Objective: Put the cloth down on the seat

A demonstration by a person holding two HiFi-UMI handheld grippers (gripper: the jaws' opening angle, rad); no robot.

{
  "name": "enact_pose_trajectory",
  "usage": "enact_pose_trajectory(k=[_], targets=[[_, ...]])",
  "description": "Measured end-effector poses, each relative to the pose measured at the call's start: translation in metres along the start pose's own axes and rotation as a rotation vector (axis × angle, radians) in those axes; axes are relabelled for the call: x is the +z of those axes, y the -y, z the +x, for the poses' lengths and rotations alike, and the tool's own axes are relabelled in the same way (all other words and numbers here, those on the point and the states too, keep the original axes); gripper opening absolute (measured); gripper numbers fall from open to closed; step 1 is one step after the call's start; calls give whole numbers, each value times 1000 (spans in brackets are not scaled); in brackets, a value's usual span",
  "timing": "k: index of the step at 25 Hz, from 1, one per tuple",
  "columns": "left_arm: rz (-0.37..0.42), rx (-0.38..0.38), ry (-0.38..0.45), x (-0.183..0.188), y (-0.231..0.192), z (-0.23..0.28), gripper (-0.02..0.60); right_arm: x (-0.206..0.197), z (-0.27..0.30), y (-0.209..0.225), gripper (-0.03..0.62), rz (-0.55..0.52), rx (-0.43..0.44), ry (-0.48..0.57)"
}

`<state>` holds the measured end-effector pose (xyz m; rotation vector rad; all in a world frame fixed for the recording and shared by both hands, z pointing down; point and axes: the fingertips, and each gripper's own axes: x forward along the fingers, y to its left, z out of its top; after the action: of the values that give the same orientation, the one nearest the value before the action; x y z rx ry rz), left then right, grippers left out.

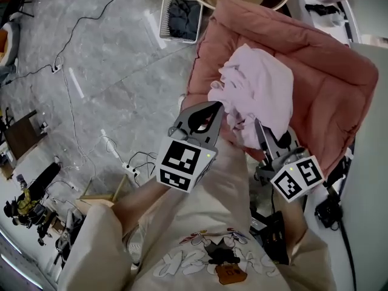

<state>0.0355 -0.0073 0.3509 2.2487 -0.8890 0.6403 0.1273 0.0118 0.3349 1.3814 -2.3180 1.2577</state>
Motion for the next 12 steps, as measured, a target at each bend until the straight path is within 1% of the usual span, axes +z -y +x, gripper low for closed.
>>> enact_pose_trajectory(k=[2, 8, 12], targets=[[-11, 8, 0, -5, -10, 7, 5, -3, 11, 5, 78, -30, 14, -31], [-22, -16, -18, -24, -23, 28, 5, -24, 37, 24, 78, -90, 29, -124], [-29, -14, -22, -37, -37, 43, 5, -38, 56, 37, 78, -106, 32, -161]])
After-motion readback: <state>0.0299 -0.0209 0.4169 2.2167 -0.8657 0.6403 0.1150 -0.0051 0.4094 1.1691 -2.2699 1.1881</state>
